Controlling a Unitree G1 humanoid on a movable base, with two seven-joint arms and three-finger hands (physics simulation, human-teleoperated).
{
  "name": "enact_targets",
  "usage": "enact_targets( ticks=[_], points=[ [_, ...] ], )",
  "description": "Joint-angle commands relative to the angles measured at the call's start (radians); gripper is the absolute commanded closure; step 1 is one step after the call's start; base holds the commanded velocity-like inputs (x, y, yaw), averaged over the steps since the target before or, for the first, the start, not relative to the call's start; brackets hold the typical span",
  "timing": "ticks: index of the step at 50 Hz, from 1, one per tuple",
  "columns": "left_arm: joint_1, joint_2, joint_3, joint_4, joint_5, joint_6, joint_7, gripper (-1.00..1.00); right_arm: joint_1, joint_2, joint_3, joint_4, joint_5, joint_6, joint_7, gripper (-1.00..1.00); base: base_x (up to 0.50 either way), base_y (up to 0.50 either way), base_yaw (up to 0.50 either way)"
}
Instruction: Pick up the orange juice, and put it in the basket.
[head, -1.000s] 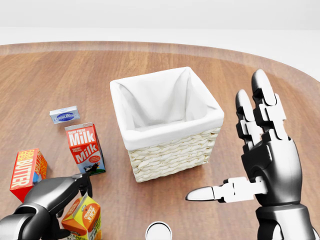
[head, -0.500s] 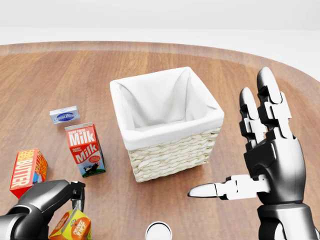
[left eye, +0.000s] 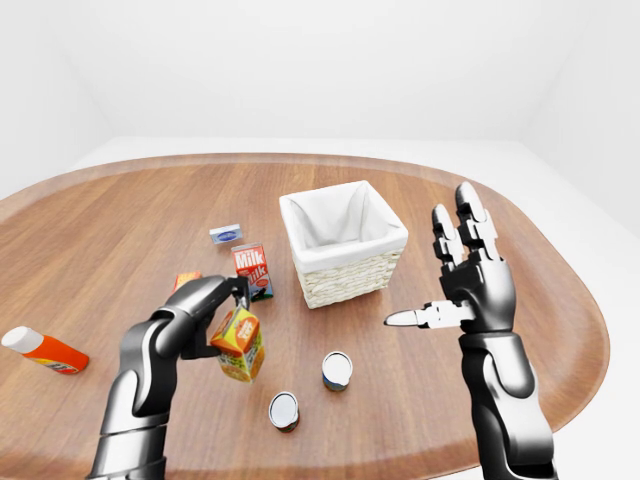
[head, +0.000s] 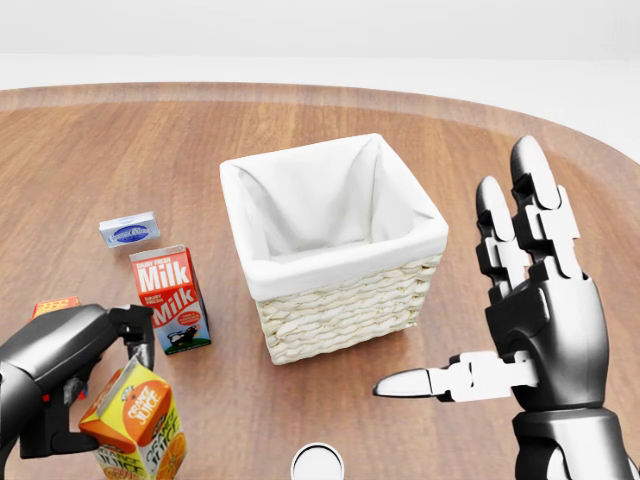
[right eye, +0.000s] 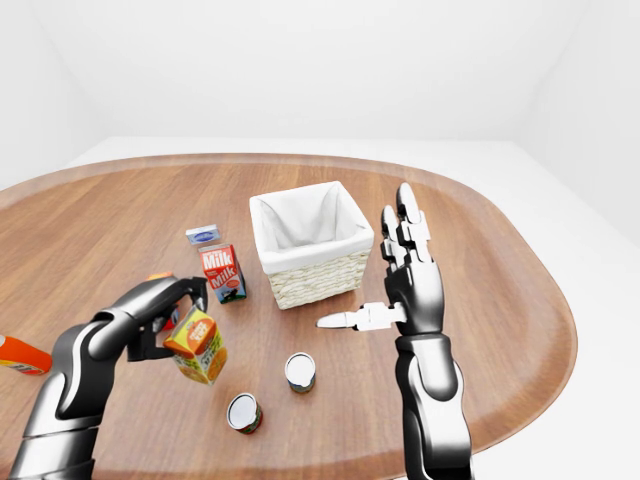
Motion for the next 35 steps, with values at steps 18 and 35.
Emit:
enact_targets(
  ticks=[18,35],
  points=[
    [-0.055,0.043,0.099,-0.285,-0.273,-0.001,0.000,1.00,-0.006,0.000,0.002,0.009,-0.005,0.000,-0.006,-1.00,0.00,0.00,0.00],
    [-0.050,0.066,0.163,-0.451,-0.402,-0.001,0.000,1.00,-0.007,0.001,0.003,0.012,-0.008,0.000,-0.009,-1.00,0.00,0.00,0.00]
  ],
)
